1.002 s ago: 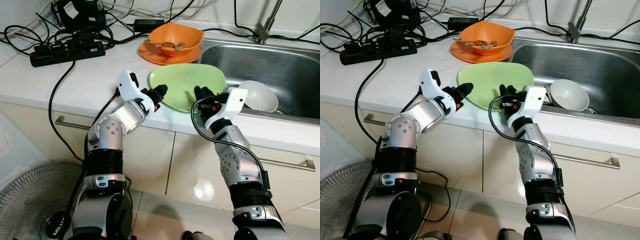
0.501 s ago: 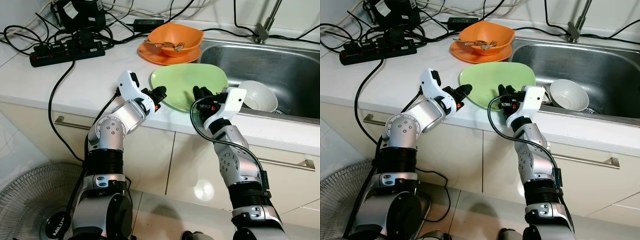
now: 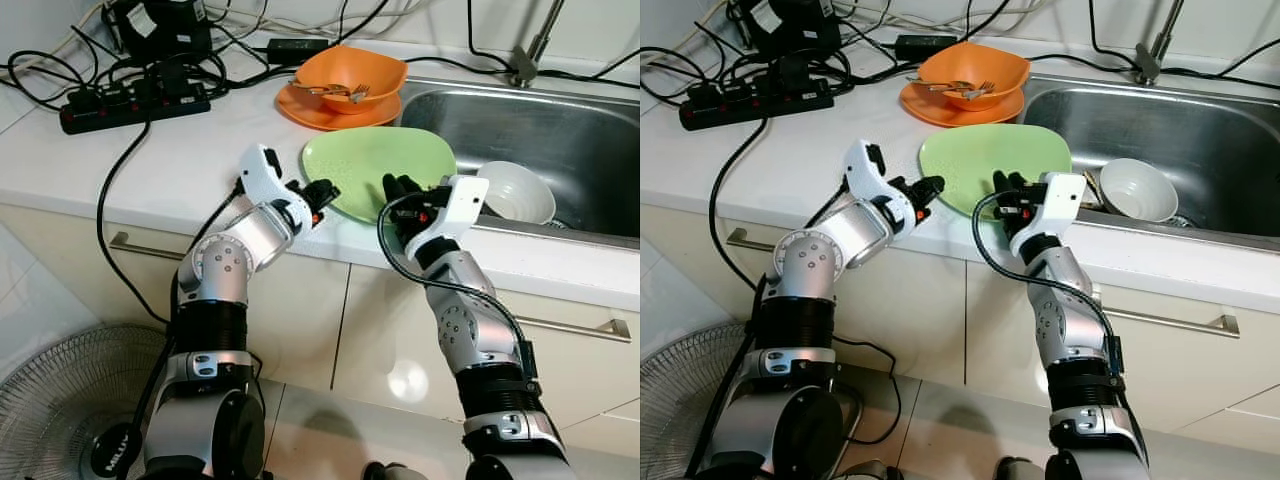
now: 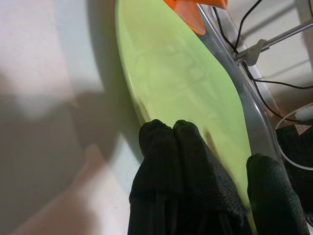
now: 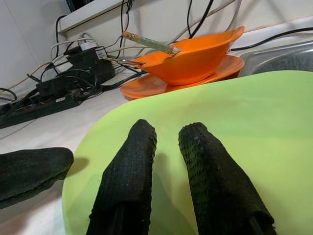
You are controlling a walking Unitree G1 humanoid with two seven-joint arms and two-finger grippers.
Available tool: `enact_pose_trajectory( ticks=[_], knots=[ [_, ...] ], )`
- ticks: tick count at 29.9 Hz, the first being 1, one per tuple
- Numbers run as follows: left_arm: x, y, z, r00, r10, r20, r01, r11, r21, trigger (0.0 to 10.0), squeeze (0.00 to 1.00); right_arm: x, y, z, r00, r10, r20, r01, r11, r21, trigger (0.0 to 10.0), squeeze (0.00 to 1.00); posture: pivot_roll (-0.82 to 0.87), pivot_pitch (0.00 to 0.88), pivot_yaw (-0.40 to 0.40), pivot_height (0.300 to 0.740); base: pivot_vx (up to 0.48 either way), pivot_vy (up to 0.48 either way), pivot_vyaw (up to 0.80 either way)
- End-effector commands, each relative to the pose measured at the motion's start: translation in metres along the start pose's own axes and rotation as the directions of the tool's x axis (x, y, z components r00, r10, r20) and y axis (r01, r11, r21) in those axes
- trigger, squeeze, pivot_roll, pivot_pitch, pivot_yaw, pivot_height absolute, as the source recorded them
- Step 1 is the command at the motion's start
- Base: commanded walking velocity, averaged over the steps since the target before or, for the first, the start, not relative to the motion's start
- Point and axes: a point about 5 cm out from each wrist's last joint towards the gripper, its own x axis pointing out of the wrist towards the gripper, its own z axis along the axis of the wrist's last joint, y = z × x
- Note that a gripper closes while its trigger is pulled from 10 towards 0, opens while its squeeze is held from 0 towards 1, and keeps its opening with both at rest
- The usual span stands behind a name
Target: Kitchen organization
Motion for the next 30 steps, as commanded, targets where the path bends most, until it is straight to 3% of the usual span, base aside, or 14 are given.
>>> enact_pose_trajectory(
  ticks=[1, 12, 15, 19, 21, 22, 28, 29, 30],
  knots=[
    [0.004, -0.011, -0.025, 0.997, -0.054, -0.063, 0.051, 0.997, -0.05, 0.0, 0.0, -0.001, 0.002, 0.001, 1.0, 0.009, -0.004, -0.009, 1.0, 0.0, 10.0, 0.0, -0.04, 0.07, 0.027, 0.732, 0.0, 0.0, 0.0],
    [0.003, -0.01, -0.024, 0.996, -0.062, -0.059, 0.06, 0.997, -0.046, 0.0, 0.0, -0.001, 0.002, 0.001, 1.0, 0.009, -0.003, -0.009, 1.0, 0.001, 10.0, 0.0, -0.03, 0.069, 0.026, 0.732, 0.0, 0.0, 0.0],
    [-0.001, -0.008, -0.017, 0.997, -0.073, -0.01, 0.072, 0.996, -0.048, 0.0, 0.0, 0.0, 0.002, 0.002, 1.0, 0.007, 0.0, -0.007, 1.0, 0.001, 10.0, 0.0, -0.04, 0.068, 0.027, 0.732, 0.0, 0.0, 0.0],
    [-0.014, 0.006, 0.006, 0.991, -0.056, 0.124, 0.063, 0.996, -0.055, 0.0, 0.0, 0.0, -0.002, 0.005, 1.0, -0.007, 0.009, 0.007, 1.0, -0.005, 10.0, 0.0, -0.03, 0.068, 0.024, 0.732, 0.0, 0.0, 0.0],
    [-0.016, 0.008, 0.009, 0.989, -0.052, 0.141, 0.06, 0.997, -0.054, 0.0, 0.0, 0.0, -0.003, 0.005, 1.0, -0.009, 0.009, 0.009, 1.0, -0.005, 10.0, 0.0, -0.03, 0.068, 0.023, 0.732, 0.0, 0.0, 0.0],
    [-0.025, 0.022, 0.022, 0.978, -0.007, 0.21, 0.012, 1.0, -0.024, 10.0, 0.0, 0.001, -0.004, 0.005, 1.0, -0.009, 0.008, 0.009, 1.0, -0.006, 10.0, 0.0, -0.02, 0.068, 0.019, 0.732, 0.0, 0.0, 0.0],
    [-0.043, 0.04, 0.038, 0.95, 0.053, 0.308, -0.063, 0.998, 0.023, 10.0, 0.0, 0.002, -0.003, 0.003, 1.0, -0.006, 0.002, 0.006, 1.0, -0.005, 10.0, 0.0, -0.01, 0.067, 0.014, 0.732, 0.0, 0.0, 0.0],
    [-0.051, 0.049, 0.043, 0.94, 0.092, 0.329, -0.127, 0.988, 0.084, 10.0, 0.0, 0.003, -0.001, 0.003, 1.0, 0.0, 0.001, 0.0, 1.0, -0.003, 10.0, 0.0, 0.0, 0.066, 0.011, 0.732, 0.0, 0.0, 0.0],
    [-0.051, 0.049, 0.043, 0.94, 0.092, 0.329, -0.127, 0.988, 0.084, 10.0, 0.0, 0.003, -0.001, 0.003, 1.0, 0.0, 0.001, 0.0, 1.0, -0.003, 10.0, 0.0, 0.0, 0.066, 0.011, 0.732, 0.0, 0.0, 0.0]
  ],
)
